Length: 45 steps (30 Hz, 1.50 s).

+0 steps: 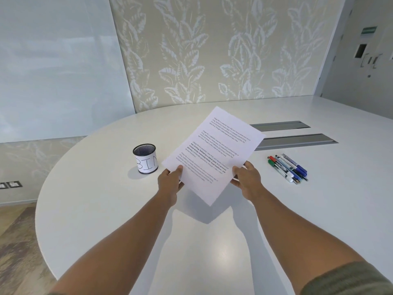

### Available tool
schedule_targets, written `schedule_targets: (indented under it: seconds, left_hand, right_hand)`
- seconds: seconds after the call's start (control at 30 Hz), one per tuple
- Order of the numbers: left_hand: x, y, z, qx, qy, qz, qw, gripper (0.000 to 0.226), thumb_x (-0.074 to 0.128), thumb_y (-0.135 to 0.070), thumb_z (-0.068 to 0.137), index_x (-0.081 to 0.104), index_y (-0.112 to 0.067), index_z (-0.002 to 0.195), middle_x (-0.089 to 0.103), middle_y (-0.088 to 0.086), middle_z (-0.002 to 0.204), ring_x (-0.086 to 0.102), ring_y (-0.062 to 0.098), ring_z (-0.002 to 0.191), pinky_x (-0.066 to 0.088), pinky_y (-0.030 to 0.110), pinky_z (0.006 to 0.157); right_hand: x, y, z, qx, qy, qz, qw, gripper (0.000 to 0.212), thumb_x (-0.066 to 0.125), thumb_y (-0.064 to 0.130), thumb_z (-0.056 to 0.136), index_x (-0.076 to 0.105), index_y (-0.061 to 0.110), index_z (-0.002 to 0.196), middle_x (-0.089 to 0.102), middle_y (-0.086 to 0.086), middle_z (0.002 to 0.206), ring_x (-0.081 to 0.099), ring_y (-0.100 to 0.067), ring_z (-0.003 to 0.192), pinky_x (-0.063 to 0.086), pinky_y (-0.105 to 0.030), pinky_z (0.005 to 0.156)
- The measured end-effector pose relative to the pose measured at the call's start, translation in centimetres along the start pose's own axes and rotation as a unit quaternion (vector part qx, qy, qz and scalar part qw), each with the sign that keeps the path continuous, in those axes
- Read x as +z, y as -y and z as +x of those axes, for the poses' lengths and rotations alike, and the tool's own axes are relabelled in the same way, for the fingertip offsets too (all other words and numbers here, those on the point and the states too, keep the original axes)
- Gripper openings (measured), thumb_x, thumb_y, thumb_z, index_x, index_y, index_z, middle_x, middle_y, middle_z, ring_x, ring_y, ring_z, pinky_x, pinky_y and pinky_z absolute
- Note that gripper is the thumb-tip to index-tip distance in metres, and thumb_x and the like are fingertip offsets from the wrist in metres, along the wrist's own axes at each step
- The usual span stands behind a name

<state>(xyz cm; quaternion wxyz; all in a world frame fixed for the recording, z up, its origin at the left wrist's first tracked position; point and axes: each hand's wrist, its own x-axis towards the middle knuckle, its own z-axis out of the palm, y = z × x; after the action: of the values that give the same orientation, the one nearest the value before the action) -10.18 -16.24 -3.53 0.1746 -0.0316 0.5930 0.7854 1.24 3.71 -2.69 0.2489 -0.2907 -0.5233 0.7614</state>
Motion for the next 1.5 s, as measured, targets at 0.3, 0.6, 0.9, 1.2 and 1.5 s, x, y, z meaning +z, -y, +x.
schedule_targets:
  seconds: [0.3, 0.6, 0.9, 1.2, 1.5]
  left_hand:
    - [1.1, -1.9, 1.4, 0.018, 0.030, 0.040, 0.999, 0.021, 0.073, -0.020, 0.088, 0.073, -0.026, 0.108, 0.073, -0.006, 0.095, 0.066, 0.012, 0.081, 0.054, 0.025, 0.071]
    - [4.5, -1.9, 2.3, 0.010, 0.137, 0.123, 0.983, 0.030, 0.075, -0.016, 0.088, 0.073, -0.012, 0.117, 0.076, 0.009, 0.106, 0.067, 0.019, 0.083, 0.057, 0.030, 0.089]
    - [7.3, 0.5, 2.9, -0.021, 0.137, 0.163, 0.977, 0.013, 0.073, -0.005, 0.088, 0.075, -0.012, 0.098, 0.075, 0.002, 0.091, 0.070, 0.007, 0.068, 0.057, 0.013, 0.063]
    - [8.3, 3.0, 5.8, 0.036, 0.005, 0.273, 0.961, 0.013, 0.070, -0.023, 0.083, 0.075, -0.028, 0.094, 0.071, -0.003, 0.082, 0.062, 0.015, 0.066, 0.051, 0.023, 0.064]
    - [10.7, 3.1, 7.6, -0.055, -0.043, 0.237, 0.969, 0.024, 0.068, -0.031, 0.088, 0.064, -0.008, 0.089, 0.064, 0.004, 0.064, 0.062, 0.021, 0.052, 0.053, 0.024, 0.047]
  right_hand:
    - [-3.6, 2.2, 1.0, -0.021, -0.029, -0.077, 0.996, 0.031, 0.049, 0.001, 0.088, 0.065, 0.025, 0.101, 0.072, 0.003, 0.092, 0.066, -0.016, 0.079, 0.057, -0.030, 0.062]
    - [-6.2, 3.1, 1.2, -0.026, -0.059, -0.173, 0.983, 0.041, 0.044, 0.002, 0.080, 0.070, 0.024, 0.103, 0.074, -0.002, 0.094, 0.068, -0.023, 0.080, 0.053, -0.031, 0.062]
    - [-8.9, 3.0, 2.0, -0.048, -0.108, -0.231, 0.966, 0.041, 0.041, -0.002, 0.080, 0.071, 0.022, 0.092, 0.070, 0.003, 0.084, 0.063, -0.020, 0.075, 0.054, -0.028, 0.063]
    - [-10.9, 2.5, 3.0, -0.016, -0.136, -0.292, 0.947, 0.036, 0.038, -0.001, 0.080, 0.064, 0.020, 0.093, 0.059, 0.004, 0.072, 0.053, -0.019, 0.066, 0.037, -0.023, 0.054]
    - [-11.8, 1.6, 4.1, -0.003, -0.150, -0.304, 0.941, 0.030, 0.037, -0.003, 0.080, 0.060, 0.016, 0.082, 0.055, -0.001, 0.071, 0.049, -0.018, 0.062, 0.036, -0.023, 0.053]
